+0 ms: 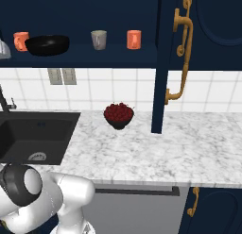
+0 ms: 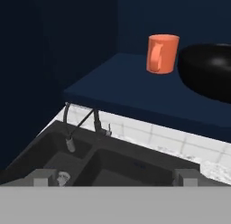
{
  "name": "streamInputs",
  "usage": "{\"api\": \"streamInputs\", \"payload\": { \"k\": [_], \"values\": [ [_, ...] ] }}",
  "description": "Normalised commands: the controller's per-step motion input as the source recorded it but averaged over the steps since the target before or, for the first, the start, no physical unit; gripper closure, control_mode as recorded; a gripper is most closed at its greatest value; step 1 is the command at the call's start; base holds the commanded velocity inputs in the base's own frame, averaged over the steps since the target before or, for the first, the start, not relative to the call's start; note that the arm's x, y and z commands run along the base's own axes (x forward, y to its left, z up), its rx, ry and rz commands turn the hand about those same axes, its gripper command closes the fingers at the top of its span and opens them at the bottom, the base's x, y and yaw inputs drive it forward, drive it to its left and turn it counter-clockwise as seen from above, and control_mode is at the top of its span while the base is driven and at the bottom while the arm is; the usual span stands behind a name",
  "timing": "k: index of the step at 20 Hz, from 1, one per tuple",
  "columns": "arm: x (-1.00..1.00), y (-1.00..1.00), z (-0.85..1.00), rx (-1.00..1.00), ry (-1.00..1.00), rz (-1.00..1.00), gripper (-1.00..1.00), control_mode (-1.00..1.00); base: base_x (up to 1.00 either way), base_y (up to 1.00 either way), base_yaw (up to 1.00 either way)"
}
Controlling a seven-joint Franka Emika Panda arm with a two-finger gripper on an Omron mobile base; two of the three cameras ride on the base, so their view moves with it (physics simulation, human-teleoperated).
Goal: Gather all objects into one cabinet and sort the glasses and bowls to opposite sides.
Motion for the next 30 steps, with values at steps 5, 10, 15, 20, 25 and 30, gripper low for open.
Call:
{"api": "streamInputs", "payload": {
  "k": [5, 10, 15, 20, 25, 30],
  "values": [
    [0.55, 0.01, 0.00, -0.10, 0.00, -0.07, -1.00, -1.00, 0.00, 0.00, 0.00],
    [0.92, -0.13, 0.00, -0.01, 0.01, -0.03, -1.00, -1.00, 0.00, 0.00, 0.00],
    [0.60, 0.06, 0.00, 0.00, 0.00, -0.03, -1.00, -1.00, 0.00, 0.00, 0.00],
    [0.23, 0.35, 0.00, -0.01, 0.00, -0.05, -1.00, -1.00, 0.00, 0.00, 0.00],
    [0.48, 0.23, 0.00, 0.00, 0.01, -0.08, -1.00, -1.00, 0.00, 0.00, 0.00],
    [0.65, 0.11, 0.00, 0.00, 0.05, -0.06, -1.00, -1.00, 0.00, 0.00, 0.00]
  ]
}}
